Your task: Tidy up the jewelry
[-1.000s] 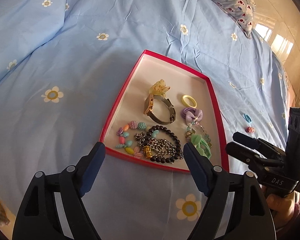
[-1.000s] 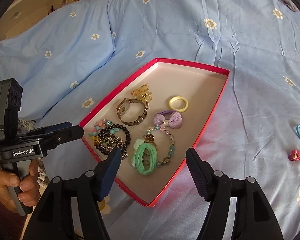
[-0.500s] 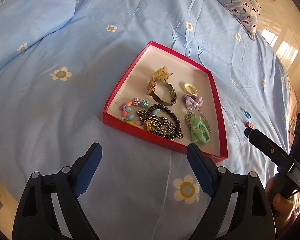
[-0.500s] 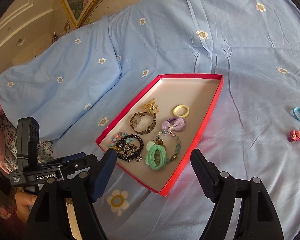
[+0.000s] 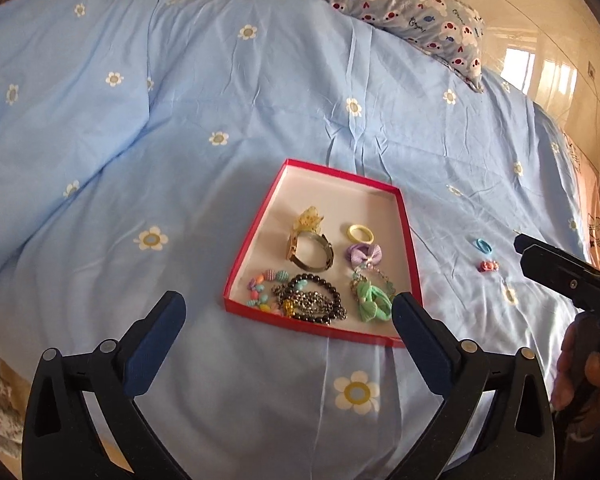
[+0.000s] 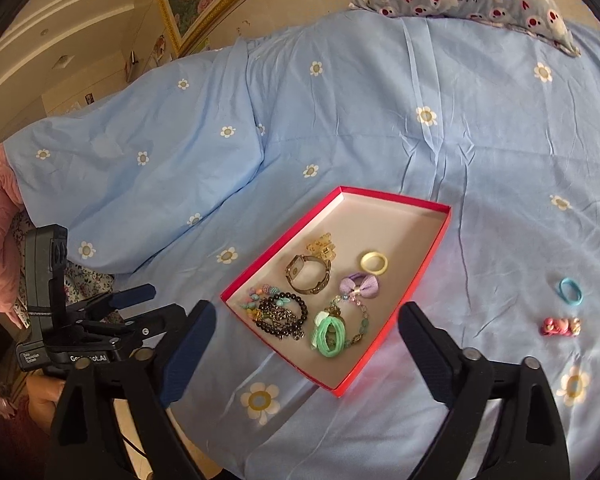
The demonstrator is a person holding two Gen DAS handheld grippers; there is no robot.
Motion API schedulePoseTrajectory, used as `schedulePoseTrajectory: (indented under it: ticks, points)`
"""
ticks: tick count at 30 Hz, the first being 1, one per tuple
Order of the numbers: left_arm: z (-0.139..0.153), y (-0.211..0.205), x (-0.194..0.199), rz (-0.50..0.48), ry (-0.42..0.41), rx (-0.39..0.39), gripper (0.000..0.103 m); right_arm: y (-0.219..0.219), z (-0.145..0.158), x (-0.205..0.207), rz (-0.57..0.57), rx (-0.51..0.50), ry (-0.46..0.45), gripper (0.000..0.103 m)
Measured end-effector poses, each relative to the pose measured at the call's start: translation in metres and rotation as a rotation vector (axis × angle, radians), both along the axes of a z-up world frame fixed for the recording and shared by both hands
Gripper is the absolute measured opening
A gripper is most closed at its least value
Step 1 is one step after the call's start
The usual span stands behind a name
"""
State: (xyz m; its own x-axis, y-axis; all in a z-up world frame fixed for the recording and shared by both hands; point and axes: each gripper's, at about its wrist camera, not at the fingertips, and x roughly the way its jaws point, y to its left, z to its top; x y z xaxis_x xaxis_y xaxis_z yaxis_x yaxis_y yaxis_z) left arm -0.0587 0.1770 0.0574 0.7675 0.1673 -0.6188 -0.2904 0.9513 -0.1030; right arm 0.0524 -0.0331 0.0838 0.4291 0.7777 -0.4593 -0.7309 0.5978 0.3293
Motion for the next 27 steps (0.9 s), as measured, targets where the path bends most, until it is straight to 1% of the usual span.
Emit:
schedulePoseTrajectory:
  ticks: [2,3,6,9,11,15,20,27]
  points:
    - [-0.001,-0.004,0.0,0.008,-0.009,0.031,0.103,-0.002,0.001,-0.004,-0.013,-0.005,-0.019,0.103]
    - [-0.004,-0.006,0.001,0.012,-0.005,0.034,0.103,-0.003,-0.001,-0.006,-0.025,-0.011,-0.033,0.103]
    - [-0.016,-0.011,0.0,0.023,-0.004,0.026,0.103,-0.002,-0.018,-0.014,-0.077,-0.044,-0.073,0.103]
    - [-0.03,-0.016,0.0,0.051,0.009,0.061,0.103,0.0,-0.038,-0.017,-0.094,-0.067,-0.089,0.103]
    - [-0.038,-0.018,-0.002,0.069,0.012,0.082,0.103,0.001,-0.05,-0.019,-0.11,-0.073,-0.085,0.103]
    - [-0.051,-0.021,-0.004,0.081,0.03,0.091,0.103,0.0,-0.067,-0.02,-0.12,-0.086,-0.061,0.103]
    - [-0.057,-0.024,-0.007,0.087,0.05,0.124,0.103,-0.001,-0.073,-0.025,-0.133,-0.092,-0.07,0.103]
    - [-0.047,-0.03,-0.016,0.083,0.025,0.148,0.103,-0.003,-0.065,-0.036,-0.134,-0.07,-0.111,0.103]
